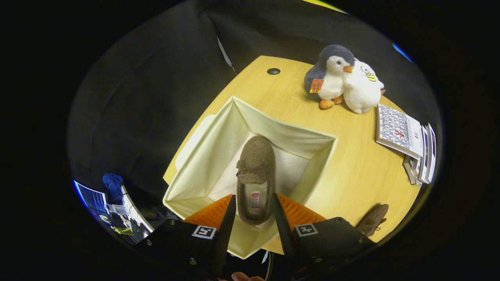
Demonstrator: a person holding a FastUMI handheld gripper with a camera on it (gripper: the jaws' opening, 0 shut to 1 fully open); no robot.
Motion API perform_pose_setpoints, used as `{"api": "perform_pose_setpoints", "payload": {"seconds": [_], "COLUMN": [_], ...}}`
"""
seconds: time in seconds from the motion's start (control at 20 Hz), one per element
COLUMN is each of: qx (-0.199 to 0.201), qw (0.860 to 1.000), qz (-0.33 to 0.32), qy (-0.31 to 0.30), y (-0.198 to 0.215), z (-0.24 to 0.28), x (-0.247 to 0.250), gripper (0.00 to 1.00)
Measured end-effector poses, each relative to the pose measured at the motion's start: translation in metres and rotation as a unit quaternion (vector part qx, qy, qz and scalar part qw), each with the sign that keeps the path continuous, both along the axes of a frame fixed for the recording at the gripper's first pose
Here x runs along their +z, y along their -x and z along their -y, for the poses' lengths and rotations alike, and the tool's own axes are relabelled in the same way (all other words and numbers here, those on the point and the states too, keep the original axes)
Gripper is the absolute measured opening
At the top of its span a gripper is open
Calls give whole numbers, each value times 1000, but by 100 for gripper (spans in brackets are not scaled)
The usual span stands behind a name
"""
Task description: Open the storage box then place both shoes into the box .Put the left shoe in first, then the right shoe, with the right side of both shoes facing outward in a uniform manner.
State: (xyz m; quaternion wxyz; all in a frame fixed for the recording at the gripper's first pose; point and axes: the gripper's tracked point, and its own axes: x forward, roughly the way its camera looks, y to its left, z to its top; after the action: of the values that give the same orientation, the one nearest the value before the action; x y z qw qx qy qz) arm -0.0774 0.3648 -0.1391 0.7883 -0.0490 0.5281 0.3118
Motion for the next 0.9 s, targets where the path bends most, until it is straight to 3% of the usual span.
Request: {"api": "perform_pose_setpoints", "payload": {"seconds": [0.1, 0.3, 0.45, 0.6, 0.9], "qx": [-13, -48, -88, -142, -218], "qw": [1000, 998, 995, 989, 976], "qz": [-1, 22, 26, 21, -22], "qy": [-15, -25, -28, -21, -3], "y": [7, 5, 3, 4, 14], "z": [27, 88, 143, 205, 302], "x": [21, 45, 46, 28, -29], "gripper": [70, 72, 85, 94, 94]}}
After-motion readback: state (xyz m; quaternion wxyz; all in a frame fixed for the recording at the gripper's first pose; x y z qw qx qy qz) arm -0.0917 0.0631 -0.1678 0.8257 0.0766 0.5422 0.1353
